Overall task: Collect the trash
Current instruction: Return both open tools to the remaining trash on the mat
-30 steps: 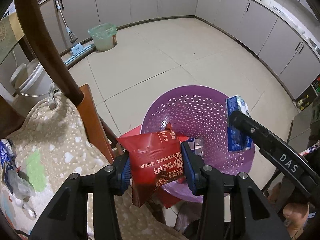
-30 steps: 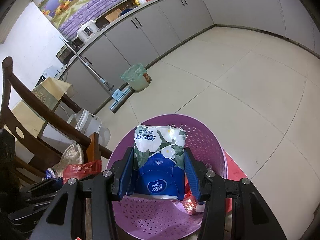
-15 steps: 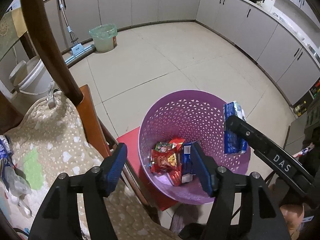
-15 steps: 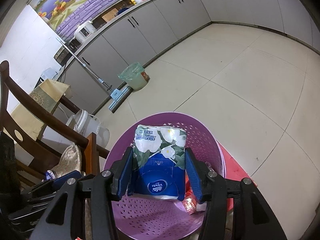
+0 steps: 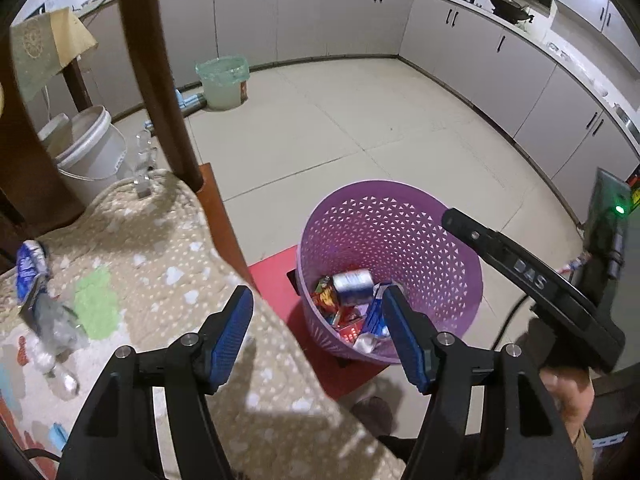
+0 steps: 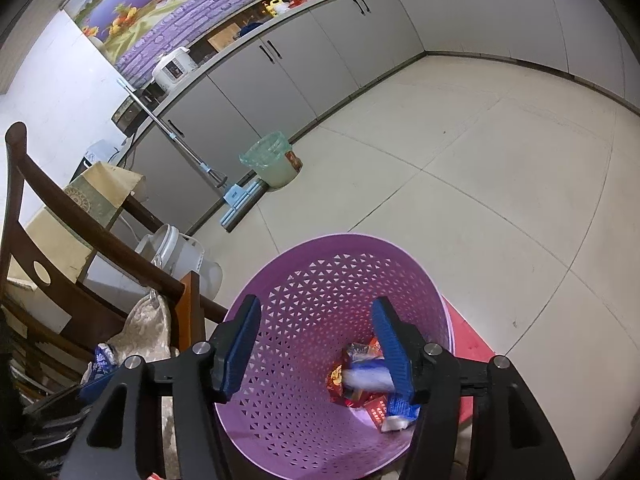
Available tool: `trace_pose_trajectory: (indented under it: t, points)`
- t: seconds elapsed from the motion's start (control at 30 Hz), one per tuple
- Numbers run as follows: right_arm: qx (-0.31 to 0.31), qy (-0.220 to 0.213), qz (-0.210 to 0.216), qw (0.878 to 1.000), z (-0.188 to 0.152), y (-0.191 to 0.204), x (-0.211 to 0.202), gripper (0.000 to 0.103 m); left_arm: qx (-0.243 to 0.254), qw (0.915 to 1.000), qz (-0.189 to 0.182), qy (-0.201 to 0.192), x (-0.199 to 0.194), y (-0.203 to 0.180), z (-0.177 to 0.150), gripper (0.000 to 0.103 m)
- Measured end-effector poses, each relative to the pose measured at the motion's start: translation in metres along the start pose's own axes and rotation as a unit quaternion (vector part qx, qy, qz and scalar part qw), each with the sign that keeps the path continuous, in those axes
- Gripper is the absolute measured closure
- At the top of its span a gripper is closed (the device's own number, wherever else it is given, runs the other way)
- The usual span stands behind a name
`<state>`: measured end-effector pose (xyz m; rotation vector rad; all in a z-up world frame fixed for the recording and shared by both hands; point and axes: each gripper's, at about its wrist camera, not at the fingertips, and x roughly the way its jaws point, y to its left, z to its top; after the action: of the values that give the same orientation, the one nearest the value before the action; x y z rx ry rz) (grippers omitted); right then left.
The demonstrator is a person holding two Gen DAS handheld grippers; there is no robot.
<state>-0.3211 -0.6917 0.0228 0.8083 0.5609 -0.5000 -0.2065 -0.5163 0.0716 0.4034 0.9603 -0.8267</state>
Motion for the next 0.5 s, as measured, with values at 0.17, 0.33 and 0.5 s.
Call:
trace_pose_trajectory:
  t: [0.17, 0.33, 0.5]
  points:
    - [-0.011, -0.006, -0.006, 1.000, -0.004, 0.004, -0.001, 0.039, 0.011, 0.9997, 0.019, -0.014, -0.031, 0.003, -0.015, 0.035]
    - [-0.030, -0.012, -0.018, 0.999, -0.011, 0.011, -0.004, 0.038, 0.027, 0.9987, 0.035, -0.024, -0.060, 0.005, -0.038, 0.034]
    - [-0.046, -0.013, -0.023, 0.999, -0.019, 0.022, -0.009, 0.037, 0.032, 0.9974, 0.057, -0.032, -0.080, 0.016, -0.064, 0.032]
